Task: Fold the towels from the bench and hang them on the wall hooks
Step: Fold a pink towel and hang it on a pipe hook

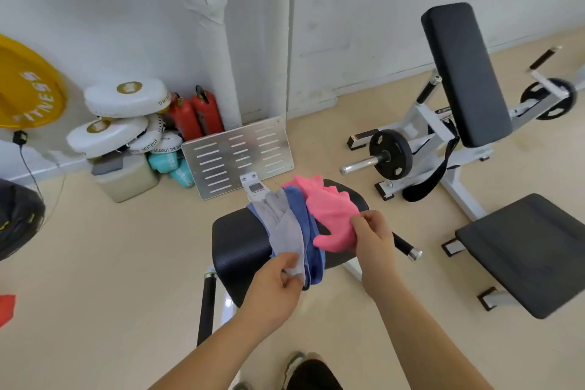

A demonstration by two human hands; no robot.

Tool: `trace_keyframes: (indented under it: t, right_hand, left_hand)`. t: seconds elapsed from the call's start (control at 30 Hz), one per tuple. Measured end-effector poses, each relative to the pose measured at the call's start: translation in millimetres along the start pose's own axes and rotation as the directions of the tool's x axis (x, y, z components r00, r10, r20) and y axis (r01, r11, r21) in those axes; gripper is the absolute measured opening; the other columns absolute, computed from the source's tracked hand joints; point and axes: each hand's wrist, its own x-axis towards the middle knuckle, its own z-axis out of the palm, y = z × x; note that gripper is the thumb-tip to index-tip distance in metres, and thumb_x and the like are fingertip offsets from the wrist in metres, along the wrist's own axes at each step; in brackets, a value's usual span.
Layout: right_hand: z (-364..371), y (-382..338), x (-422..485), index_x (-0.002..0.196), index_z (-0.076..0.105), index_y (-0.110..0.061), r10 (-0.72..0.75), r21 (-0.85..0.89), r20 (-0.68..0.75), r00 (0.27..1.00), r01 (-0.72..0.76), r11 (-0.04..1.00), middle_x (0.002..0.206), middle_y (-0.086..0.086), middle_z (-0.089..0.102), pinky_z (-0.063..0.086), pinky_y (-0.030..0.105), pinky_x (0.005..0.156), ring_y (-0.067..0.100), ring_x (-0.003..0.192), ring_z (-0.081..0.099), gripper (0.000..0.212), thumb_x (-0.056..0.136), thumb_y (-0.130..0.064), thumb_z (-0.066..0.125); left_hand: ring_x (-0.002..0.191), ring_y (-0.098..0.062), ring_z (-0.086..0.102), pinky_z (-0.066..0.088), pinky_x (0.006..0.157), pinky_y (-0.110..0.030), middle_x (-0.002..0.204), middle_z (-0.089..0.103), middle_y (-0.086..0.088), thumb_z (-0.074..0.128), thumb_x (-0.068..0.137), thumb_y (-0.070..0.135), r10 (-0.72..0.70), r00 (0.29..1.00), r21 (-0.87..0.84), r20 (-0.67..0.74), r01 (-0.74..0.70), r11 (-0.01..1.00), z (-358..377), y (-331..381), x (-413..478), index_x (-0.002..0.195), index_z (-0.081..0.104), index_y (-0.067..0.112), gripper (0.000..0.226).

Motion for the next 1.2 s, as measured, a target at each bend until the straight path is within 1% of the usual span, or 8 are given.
trace_keyframes:
  t: [0.2,0.43,0.6,0.73,0.87,0.93,1.03,1.2]
  right_hand:
    - [-16.0,-27.0,-1.9,0.087,0.066,-0.011,-0.084,-0.048,0.138,0.987,0.091,0.995,0.08,0.005,0.065,0.054,0.046,0.077,0.021,0.08,0.058,0.003,0.09,-0.011,0.066]
    - [-54.3,-53.9,51.2,0.081,0.068,-0.01,-0.07,-0.197,0.382,0.922,0.155,0.968,0.071,0.008,0.065,0.055,0.031,0.07,0.014,0.07,0.061,0.016,0.093,-0.019,0.069]
    - [-88.7,-74.3,92.9,0.086,0.066,0.001,0.006,-0.291,0.564,0.826,0.192,0.937,0.068,0.003,0.064,0.05,0.026,0.065,0.01,0.063,0.059,0.022,0.095,-0.018,0.066]
    - [-91.4,-88.9,119.9,0.088,0.066,0.008,0.053,-0.319,0.67,0.74,0.223,0.921,0.071,0.016,0.066,0.052,0.03,0.067,0.014,0.066,0.06,0.025,0.095,-0.016,0.064]
    - [-96.2,-95.5,137.6,0.088,0.07,-0.005,0.051,-0.459,0.744,0.666,0.454,0.764,0.075,0.006,0.065,0.046,0.022,0.064,0.005,0.066,0.056,0.026,0.093,-0.03,0.069]
    - [-99.0,-101.4,140.2,0.103,0.066,-0.024,-0.061,-0.412,0.739,0.671,0.522,0.747,0.099,-0.01,0.066,0.047,0.011,0.072,-0.001,0.085,0.062,0.019,0.086,-0.026,0.075]
    - [-102.7,-119.8,139.0,0.131,0.056,-0.04,-0.134,-0.245,0.862,0.488,0.634,0.734,0.129,-0.02,0.061,0.046,0.01,0.094,-0.004,0.12,0.057,0.055,0.085,-0.013,0.073]
    - [-99.8,-152.7,140.4,0.084,0.068,-0.02,-0.106,-0.235,0.893,0.438,0.652,0.721,0.079,0.004,0.07,0.051,0.03,0.071,0.013,0.072,0.063,0.007,0.084,-0.016,0.074]
  left_hand:
    - [0.093,-0.012,0.071,0.055,0.062,-0.012,0.111,0.068,0.007,0.066,0.095,0.037,0.05,0.998,-0.141,-0.025,-0.053,0.989,-1.3,56.1,4.3,0.124,0.057,0.035,0.031]
    - [0.085,-0.02,0.075,0.061,0.089,-0.04,0.081,0.078,0.009,0.056,0.101,0.037,-0.103,0.984,-0.329,-0.145,0.051,0.943,34.4,121.5,54.9,0.097,0.073,0.024,0.022]
    - [0.102,-0.026,0.072,0.059,0.092,-0.044,0.106,0.076,-0.008,0.054,0.096,0.057,-0.183,0.958,-0.719,-0.221,-0.033,0.694,60.7,163.5,70.5,0.105,0.07,0.015,0.046]
    - [0.088,-0.014,0.07,0.055,0.073,-0.016,0.089,0.076,-0.002,0.062,0.098,0.04,-0.117,0.942,-0.359,-0.316,-0.005,0.933,83.1,184.2,68.8,0.097,0.072,0.02,0.022]
    - [0.081,0.002,0.065,0.049,0.069,-0.005,0.083,0.072,0.015,0.055,0.103,0.034,-0.11,0.889,-0.302,-0.444,-0.033,0.953,89.2,194.7,62.9,0.094,0.07,0.036,0.018]
    - [0.085,0.007,0.064,0.047,0.073,-0.003,0.085,0.071,0.026,0.053,0.104,0.029,-0.047,0.896,-0.257,-0.441,-0.076,0.964,84.8,200.1,57.7,0.093,0.069,0.044,0.024]
    - [0.096,0.006,0.066,0.049,0.082,-0.007,0.093,0.073,0.027,0.054,0.104,0.026,0.086,0.918,-0.161,-0.387,-0.159,0.974,73.4,215.1,47.8,0.098,0.072,0.048,0.029]
    - [0.102,-0.008,0.067,0.056,0.085,-0.022,0.104,0.074,0.017,0.061,0.099,0.027,0.217,0.834,-0.056,-0.507,-0.283,0.957,48.5,228.6,43.5,0.102,0.075,0.045,0.023]
